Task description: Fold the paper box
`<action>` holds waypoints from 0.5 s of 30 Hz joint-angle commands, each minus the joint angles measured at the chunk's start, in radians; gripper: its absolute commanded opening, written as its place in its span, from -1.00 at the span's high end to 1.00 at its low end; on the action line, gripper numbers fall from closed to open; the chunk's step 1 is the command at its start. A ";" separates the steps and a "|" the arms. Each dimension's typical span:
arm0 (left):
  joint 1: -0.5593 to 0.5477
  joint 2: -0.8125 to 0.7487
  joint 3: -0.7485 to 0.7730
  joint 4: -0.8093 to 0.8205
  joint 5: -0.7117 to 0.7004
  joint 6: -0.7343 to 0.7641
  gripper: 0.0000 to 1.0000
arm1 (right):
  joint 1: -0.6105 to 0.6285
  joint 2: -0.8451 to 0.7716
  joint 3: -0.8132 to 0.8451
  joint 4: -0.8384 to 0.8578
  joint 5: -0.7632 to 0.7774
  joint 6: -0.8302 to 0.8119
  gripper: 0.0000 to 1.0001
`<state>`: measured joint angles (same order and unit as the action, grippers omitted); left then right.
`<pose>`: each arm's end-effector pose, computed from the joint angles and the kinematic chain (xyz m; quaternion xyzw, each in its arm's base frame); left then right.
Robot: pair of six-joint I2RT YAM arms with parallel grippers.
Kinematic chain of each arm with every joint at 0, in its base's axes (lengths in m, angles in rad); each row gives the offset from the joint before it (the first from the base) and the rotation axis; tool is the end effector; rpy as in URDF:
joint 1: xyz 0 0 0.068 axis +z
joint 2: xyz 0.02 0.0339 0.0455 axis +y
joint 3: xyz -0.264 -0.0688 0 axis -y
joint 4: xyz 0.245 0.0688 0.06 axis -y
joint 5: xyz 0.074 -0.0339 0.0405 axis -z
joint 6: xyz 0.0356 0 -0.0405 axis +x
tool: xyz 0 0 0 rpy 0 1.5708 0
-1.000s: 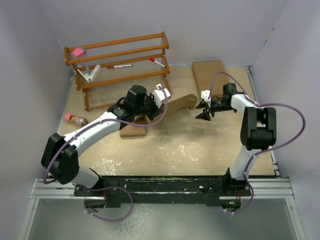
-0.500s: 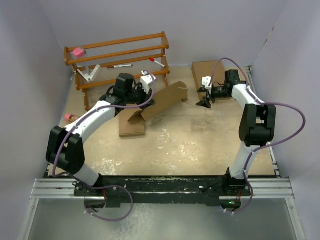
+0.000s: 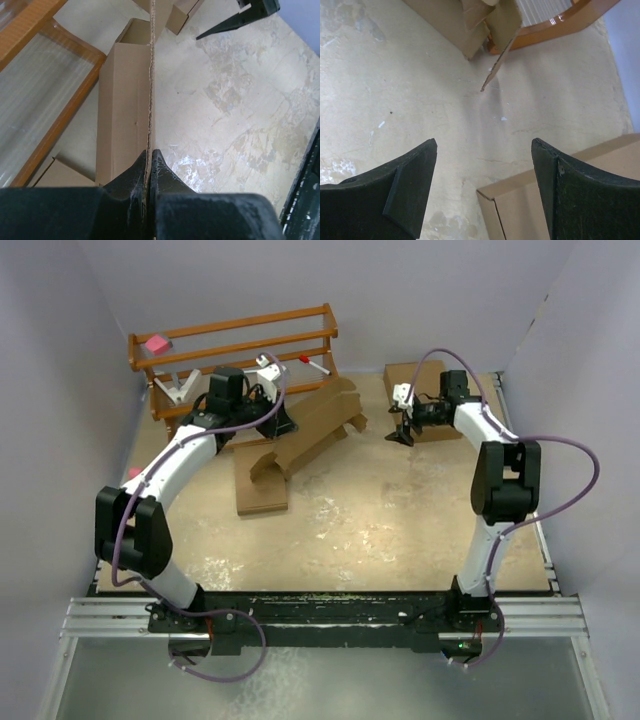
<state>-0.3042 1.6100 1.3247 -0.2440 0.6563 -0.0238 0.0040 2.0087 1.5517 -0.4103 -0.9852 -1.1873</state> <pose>0.3470 -0.1317 0.3143 0.2735 0.7907 -0.3527 0.4190 0.4388 0.0314 0.2269 -0.5990 0.5933 0.1992 0.4996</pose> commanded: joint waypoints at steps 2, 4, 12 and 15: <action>0.019 0.009 0.105 -0.061 0.116 -0.088 0.92 | 0.018 -0.056 0.010 0.017 -0.020 0.042 -0.63; 0.019 -0.001 0.118 -0.085 0.149 -0.111 0.92 | 0.015 -0.080 -0.003 0.001 -0.016 0.038 -0.63; 0.020 -0.042 0.105 -0.101 0.190 -0.128 0.92 | -0.056 -0.189 -0.042 -0.154 0.007 -0.062 -0.59; 0.020 -0.050 0.122 -0.092 0.223 -0.156 0.92 | -0.065 -0.246 -0.078 -0.193 0.037 -0.106 -0.58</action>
<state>-0.2878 1.6192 1.4048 -0.3584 0.8021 -0.1352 -0.0418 1.8534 1.5112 -0.5026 -0.9730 -1.2171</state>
